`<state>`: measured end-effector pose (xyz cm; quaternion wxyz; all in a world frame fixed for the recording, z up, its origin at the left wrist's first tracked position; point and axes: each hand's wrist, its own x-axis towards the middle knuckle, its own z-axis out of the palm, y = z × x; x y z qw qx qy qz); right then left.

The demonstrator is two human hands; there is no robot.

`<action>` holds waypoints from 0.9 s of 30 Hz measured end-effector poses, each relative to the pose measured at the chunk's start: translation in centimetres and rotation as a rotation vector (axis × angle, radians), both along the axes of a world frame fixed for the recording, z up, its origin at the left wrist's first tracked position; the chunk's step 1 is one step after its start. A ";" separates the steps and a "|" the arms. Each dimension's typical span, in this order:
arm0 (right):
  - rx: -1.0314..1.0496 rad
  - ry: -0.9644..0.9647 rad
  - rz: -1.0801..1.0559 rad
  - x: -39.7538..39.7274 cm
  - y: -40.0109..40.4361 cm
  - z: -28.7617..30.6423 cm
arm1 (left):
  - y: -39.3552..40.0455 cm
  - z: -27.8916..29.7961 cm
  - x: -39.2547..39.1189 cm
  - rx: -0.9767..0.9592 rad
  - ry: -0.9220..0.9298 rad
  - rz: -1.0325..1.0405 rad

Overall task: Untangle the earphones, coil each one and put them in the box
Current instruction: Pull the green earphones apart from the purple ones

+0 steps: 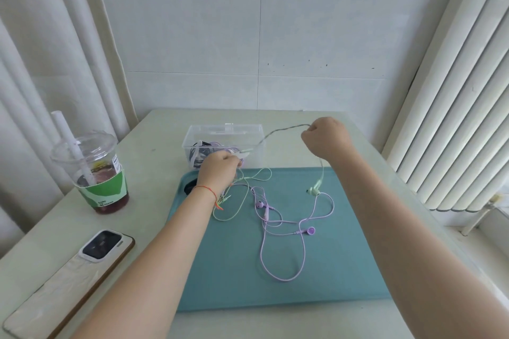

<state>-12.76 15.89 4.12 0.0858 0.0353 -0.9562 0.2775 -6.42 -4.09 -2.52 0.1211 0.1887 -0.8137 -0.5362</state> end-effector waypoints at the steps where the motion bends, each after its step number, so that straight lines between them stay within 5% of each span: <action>1: 0.072 -0.014 -0.039 0.1 0.1 -0.2 | 0.1 0.3 0.1 0.109 0.024 -0.005; 4: 0.163 0.023 -0.041 0.5 -0.1 -0.7 | 0.3 1.2 0.6 0.170 0.034 -0.115; 8: -0.140 0.129 0.318 1.8 -2.2 -1.2 | 0.9 1.9 0.9 0.030 0.053 -0.332; 13: -0.458 -0.183 0.526 3.1 -4.9 -2.5 | 2.1 2.7 0.3 -0.019 0.098 -0.365; 22: -0.389 -0.154 0.444 0.5 -2.0 -3.7 | -1.2 1.5 -1.0 -0.231 0.125 0.051; 27: -0.528 0.060 0.073 -1.4 -1.3 -4.6 | -2.9 0.2 -1.7 -0.227 0.226 0.047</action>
